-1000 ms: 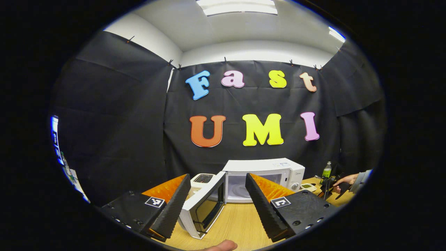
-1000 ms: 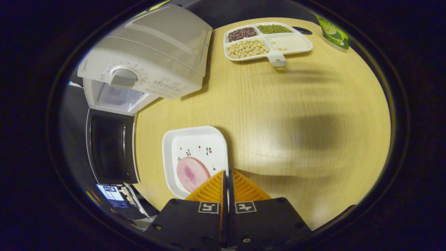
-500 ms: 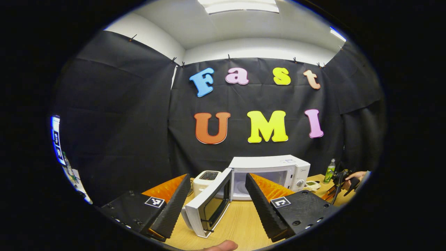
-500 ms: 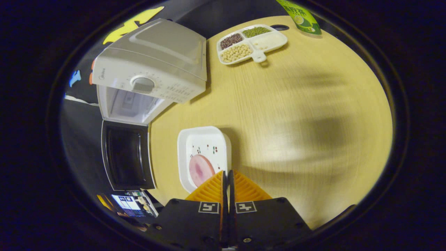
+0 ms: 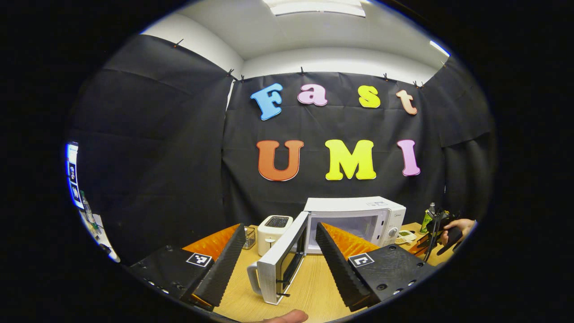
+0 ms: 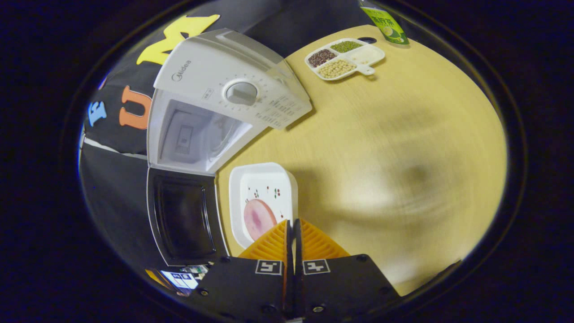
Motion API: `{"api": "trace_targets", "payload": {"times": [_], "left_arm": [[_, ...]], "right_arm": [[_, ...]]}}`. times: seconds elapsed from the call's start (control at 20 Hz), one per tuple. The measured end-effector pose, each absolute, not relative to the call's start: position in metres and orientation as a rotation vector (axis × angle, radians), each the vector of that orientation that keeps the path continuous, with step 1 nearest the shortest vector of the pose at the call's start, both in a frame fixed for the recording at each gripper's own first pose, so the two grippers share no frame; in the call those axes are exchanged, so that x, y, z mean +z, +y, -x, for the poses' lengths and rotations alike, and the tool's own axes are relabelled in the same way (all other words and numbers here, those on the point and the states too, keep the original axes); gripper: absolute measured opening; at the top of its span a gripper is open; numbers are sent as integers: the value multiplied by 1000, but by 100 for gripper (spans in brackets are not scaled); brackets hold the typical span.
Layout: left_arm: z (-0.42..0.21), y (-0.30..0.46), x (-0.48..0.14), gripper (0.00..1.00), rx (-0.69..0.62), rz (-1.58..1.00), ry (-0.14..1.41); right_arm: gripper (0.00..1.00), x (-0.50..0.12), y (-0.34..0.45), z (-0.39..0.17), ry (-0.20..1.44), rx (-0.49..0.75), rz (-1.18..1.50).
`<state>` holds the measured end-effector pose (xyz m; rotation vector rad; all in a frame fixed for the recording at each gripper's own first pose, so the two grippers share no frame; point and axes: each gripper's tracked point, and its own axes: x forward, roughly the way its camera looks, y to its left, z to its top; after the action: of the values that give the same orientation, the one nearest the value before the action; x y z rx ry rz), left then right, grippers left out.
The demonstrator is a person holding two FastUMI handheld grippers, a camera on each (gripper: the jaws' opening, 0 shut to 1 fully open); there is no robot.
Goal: Open the microwave oven with the left hand, put the food in, and close the microwave oven.
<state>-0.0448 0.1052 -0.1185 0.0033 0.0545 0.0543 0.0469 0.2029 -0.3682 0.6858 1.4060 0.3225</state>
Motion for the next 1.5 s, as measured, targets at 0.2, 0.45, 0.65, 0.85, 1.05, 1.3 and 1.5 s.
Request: {"api": "trace_targets", "payload": {"times": [0.2,0.45,0.65,0.85,1.05,1.3,1.5], "left_arm": [[56,119,-116,94,50,-15,40],[60,138,-122,94,66,26,56],[64,145,-124,94,63,39,58],[65,143,-126,94,44,59,58],[56,131,-132,94,-4,70,72],[51,130,-142,94,-14,64,97],[47,123,-150,94,-37,63,121]], "right_arm": [[4,-366,261,-56,1298,276,-785],[4,-359,316,-97,1091,243,-884],[4,-349,346,-134,872,159,-1091],[4,-350,378,-156,802,114,-1172],[4,-367,395,-179,764,-26,-1335],[4,-375,401,-214,668,-183,-1428],[5,-385,413,-233,654,-218,-1405]]}}
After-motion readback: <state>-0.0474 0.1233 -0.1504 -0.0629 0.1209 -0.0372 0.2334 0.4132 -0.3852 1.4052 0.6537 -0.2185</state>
